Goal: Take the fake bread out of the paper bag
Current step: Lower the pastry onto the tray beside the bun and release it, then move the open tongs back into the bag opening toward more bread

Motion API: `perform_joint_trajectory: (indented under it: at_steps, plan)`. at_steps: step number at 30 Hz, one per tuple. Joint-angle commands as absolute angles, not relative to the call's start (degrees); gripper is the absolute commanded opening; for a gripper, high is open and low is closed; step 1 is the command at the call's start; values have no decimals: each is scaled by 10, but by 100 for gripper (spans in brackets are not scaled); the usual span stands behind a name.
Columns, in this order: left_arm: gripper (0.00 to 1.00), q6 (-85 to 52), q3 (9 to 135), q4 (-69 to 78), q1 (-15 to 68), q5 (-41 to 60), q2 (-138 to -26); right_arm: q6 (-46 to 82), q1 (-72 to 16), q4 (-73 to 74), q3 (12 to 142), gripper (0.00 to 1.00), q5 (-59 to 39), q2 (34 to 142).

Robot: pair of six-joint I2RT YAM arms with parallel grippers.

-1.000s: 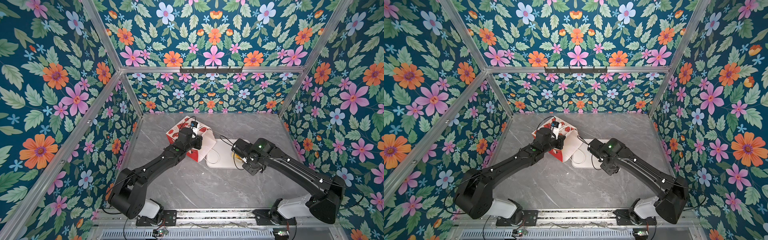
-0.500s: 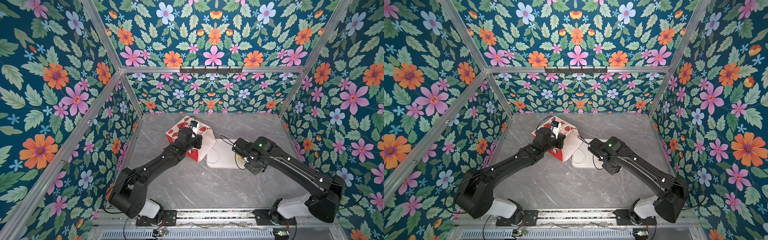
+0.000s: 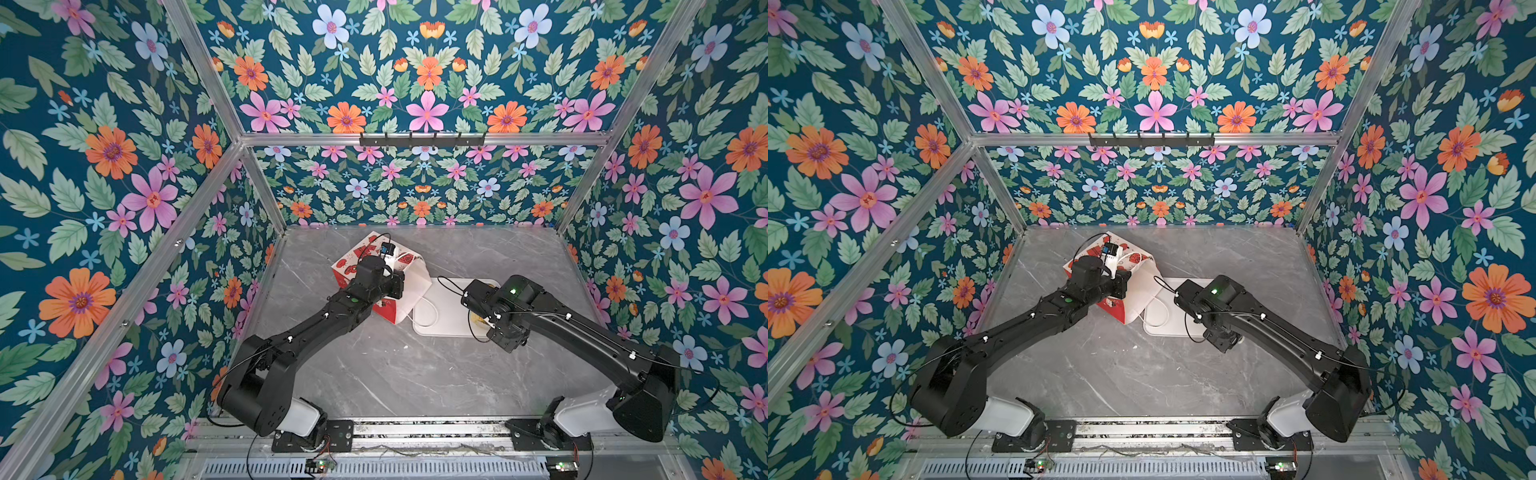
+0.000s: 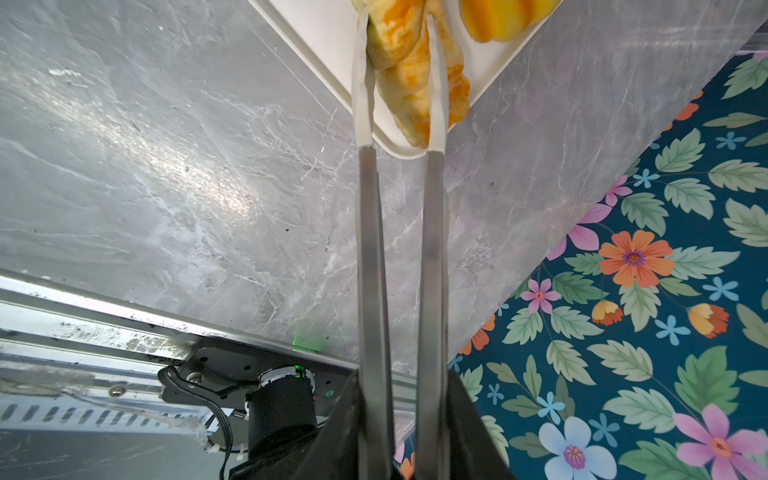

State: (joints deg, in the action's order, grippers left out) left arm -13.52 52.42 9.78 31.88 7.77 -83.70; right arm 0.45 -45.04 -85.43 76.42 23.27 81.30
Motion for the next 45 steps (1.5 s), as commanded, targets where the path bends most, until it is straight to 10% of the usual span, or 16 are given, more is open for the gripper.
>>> perform_joint_trajectory:
  at_steps: [1,21,32,45]
  plan:
    - [0,-138,526,114,318,81,-837,13,-451,-854,766,35,227,806]
    - [0,-138,543,104,317,85,-844,-4,-451,-733,787,34,184,696]
    - [0,-130,583,65,317,90,-844,30,-452,-384,636,33,3,635]
    - [0,-91,625,-7,318,106,-854,95,-450,-85,563,36,31,784]
